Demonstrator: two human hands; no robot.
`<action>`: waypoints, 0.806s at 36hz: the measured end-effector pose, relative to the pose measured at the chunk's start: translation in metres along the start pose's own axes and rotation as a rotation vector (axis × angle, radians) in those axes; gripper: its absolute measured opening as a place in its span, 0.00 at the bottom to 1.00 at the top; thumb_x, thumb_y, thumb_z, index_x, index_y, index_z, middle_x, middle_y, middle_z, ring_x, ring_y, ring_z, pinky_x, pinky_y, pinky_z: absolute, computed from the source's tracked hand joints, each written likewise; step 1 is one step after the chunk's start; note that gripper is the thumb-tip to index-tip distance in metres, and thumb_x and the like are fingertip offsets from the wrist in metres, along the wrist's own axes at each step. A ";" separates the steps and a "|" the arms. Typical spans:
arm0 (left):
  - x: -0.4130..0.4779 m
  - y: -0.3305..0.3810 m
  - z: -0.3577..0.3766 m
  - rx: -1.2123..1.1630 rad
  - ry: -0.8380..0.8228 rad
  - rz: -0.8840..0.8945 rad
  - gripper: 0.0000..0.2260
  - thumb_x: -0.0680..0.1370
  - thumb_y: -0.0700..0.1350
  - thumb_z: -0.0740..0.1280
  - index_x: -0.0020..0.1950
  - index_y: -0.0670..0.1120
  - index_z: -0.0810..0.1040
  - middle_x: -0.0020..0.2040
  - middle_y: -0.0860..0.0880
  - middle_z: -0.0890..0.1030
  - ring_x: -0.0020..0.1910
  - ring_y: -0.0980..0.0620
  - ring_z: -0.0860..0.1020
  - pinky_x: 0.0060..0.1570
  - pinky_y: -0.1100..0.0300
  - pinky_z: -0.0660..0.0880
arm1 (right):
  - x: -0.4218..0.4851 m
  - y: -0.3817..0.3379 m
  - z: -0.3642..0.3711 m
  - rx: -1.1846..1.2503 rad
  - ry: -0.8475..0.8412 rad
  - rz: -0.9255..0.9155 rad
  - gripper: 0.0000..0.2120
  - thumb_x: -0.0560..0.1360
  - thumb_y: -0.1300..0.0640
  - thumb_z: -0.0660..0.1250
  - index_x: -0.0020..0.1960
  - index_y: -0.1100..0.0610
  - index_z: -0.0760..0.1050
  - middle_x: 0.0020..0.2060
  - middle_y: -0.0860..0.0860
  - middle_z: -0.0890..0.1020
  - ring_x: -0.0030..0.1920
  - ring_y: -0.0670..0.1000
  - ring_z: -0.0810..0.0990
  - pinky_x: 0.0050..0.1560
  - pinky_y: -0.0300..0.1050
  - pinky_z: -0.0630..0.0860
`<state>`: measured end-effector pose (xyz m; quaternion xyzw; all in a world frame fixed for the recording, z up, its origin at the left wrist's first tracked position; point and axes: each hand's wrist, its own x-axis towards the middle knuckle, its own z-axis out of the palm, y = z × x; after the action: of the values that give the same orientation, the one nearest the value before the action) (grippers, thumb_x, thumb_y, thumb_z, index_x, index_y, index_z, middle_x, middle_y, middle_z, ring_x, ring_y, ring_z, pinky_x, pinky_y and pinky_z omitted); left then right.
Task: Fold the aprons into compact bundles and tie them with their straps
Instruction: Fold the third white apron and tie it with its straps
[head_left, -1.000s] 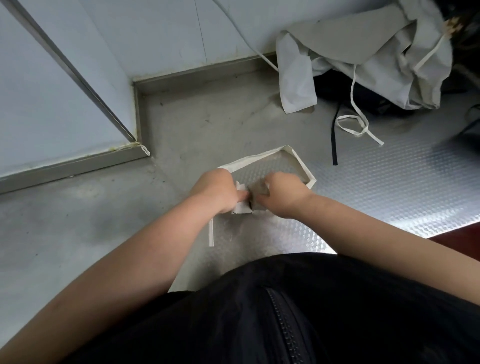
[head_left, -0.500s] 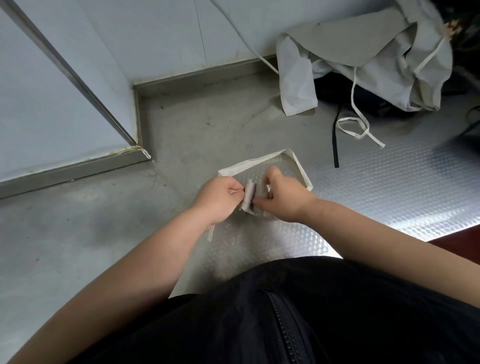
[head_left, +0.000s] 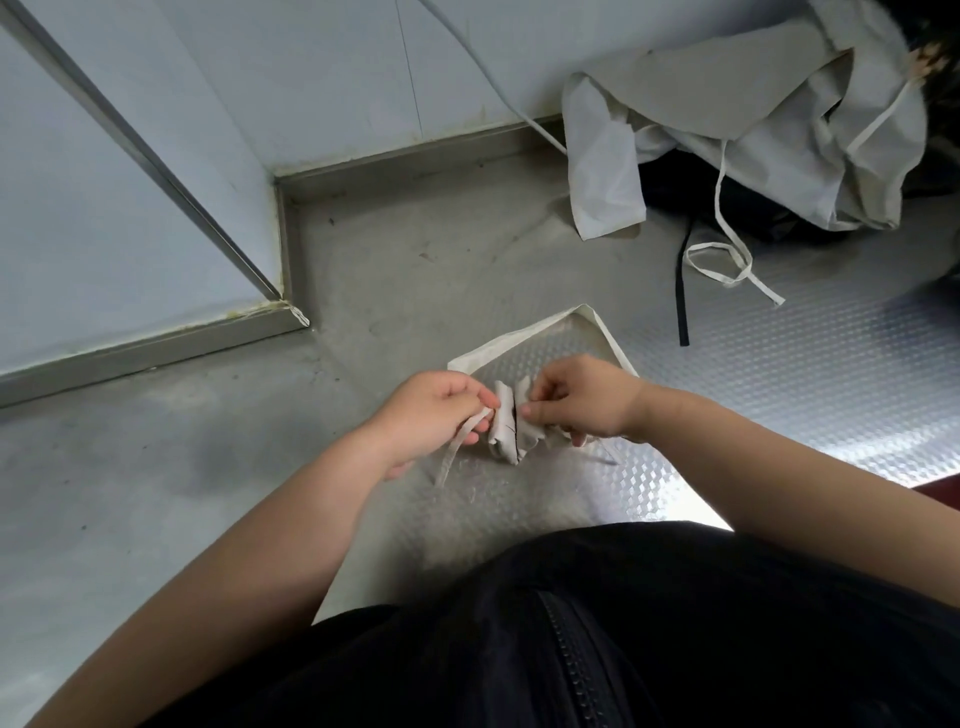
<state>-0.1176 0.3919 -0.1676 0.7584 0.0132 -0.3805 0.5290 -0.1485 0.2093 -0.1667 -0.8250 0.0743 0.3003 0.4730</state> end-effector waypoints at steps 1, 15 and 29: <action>0.000 0.001 -0.002 -0.063 -0.021 -0.025 0.12 0.78 0.33 0.57 0.44 0.41 0.79 0.37 0.45 0.79 0.38 0.53 0.78 0.41 0.64 0.76 | 0.000 0.001 -0.002 0.061 -0.033 0.021 0.10 0.75 0.60 0.67 0.36 0.62 0.75 0.28 0.56 0.75 0.26 0.51 0.72 0.28 0.40 0.69; 0.001 -0.014 -0.009 0.076 0.099 0.128 0.09 0.72 0.35 0.72 0.40 0.49 0.82 0.34 0.51 0.81 0.33 0.62 0.77 0.41 0.69 0.73 | 0.002 0.013 -0.006 0.603 -0.189 0.132 0.04 0.74 0.69 0.65 0.48 0.67 0.77 0.38 0.61 0.79 0.31 0.50 0.81 0.34 0.39 0.80; 0.003 -0.030 0.018 0.098 0.401 0.442 0.12 0.75 0.37 0.69 0.44 0.55 0.82 0.41 0.57 0.78 0.38 0.59 0.76 0.48 0.61 0.72 | 0.003 0.005 0.020 0.324 0.089 -0.078 0.10 0.77 0.57 0.65 0.42 0.62 0.78 0.30 0.55 0.76 0.27 0.47 0.70 0.26 0.38 0.68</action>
<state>-0.1386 0.3891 -0.1954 0.8275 -0.0662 -0.0991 0.5487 -0.1567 0.2240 -0.1798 -0.7527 0.1105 0.2290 0.6073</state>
